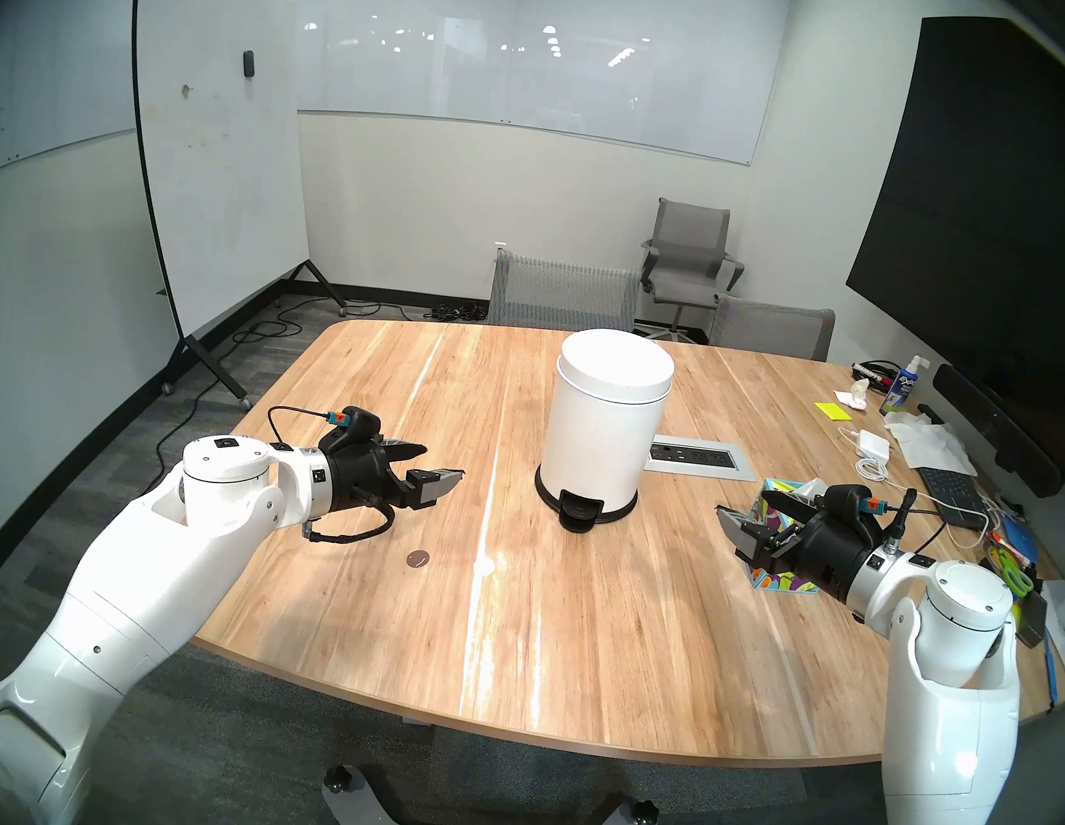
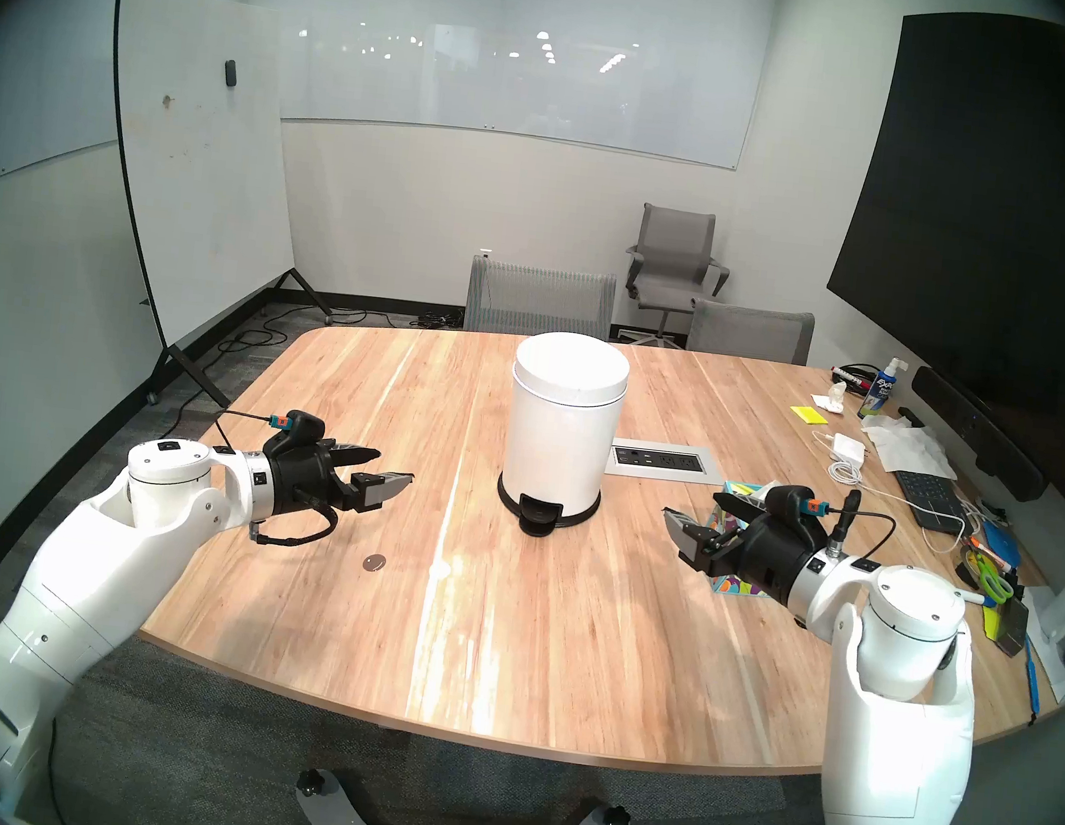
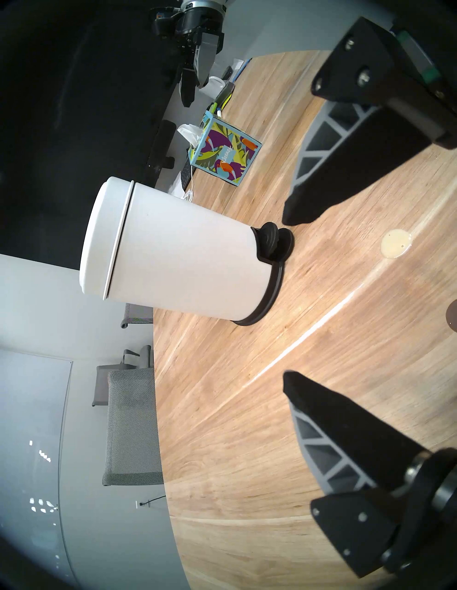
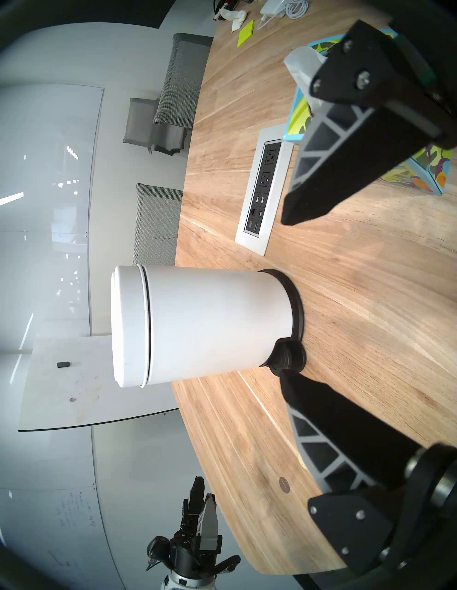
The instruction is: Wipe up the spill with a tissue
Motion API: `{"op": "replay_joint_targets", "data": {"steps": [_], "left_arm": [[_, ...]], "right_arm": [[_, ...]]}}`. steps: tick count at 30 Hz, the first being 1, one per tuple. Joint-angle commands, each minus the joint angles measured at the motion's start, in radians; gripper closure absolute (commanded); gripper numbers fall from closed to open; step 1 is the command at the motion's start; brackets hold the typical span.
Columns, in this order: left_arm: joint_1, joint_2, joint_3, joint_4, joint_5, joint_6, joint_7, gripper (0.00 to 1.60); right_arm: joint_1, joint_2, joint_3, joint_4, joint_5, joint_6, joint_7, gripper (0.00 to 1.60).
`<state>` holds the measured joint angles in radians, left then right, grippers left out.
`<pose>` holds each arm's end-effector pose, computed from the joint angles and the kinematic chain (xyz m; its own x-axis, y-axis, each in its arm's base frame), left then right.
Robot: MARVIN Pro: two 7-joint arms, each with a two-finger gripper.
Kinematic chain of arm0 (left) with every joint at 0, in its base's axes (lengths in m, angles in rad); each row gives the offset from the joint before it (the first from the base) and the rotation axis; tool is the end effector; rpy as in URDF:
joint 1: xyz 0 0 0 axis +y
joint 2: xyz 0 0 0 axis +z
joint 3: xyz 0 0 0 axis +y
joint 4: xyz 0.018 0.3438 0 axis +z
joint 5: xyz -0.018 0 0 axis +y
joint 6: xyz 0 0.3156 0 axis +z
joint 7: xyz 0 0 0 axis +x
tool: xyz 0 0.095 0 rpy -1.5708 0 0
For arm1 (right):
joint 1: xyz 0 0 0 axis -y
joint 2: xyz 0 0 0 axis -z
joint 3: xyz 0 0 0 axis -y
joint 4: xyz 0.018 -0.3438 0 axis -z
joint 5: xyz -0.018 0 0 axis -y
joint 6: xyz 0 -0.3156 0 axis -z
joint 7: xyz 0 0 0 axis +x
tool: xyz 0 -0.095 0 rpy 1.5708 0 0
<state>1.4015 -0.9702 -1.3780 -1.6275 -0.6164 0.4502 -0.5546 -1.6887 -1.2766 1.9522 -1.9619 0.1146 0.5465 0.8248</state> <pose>0.4422 0.0781 -0.2877 0.3315 -0.0691 0.9409 -0.6485 -0.7411 0.1740 0.3499 -0.1397 -0.2540 0.2242 0.1423 0.9641 0.4710 -0.8819 0.0206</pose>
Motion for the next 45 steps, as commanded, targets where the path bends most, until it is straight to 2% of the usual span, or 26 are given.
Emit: {"op": "replay_joint_targets", "data": {"steps": [1,21,34,45], "left_arm": [[-0.007,0.001,-0.004,-0.013,-0.002,-0.001,-0.001,0.00],[-0.007,0.001,-0.004,-0.013,-0.002,-0.001,-0.001,0.00],[-0.007,0.001,-0.004,-0.013,-0.002,-0.001,-0.001,0.00],[-0.007,0.001,-0.004,-0.013,-0.002,-0.001,-0.001,0.00]], "right_arm": [[0.006,0.000,-0.001,-0.015,0.000,0.000,-0.001,0.00],[0.005,-0.001,0.004,-0.033,-0.001,0.018,0.010,0.00],[-0.004,0.018,0.063,-0.045,0.011,0.035,0.049,0.00],[0.013,0.018,0.088,-0.029,0.011,0.046,0.061,0.00]]}}
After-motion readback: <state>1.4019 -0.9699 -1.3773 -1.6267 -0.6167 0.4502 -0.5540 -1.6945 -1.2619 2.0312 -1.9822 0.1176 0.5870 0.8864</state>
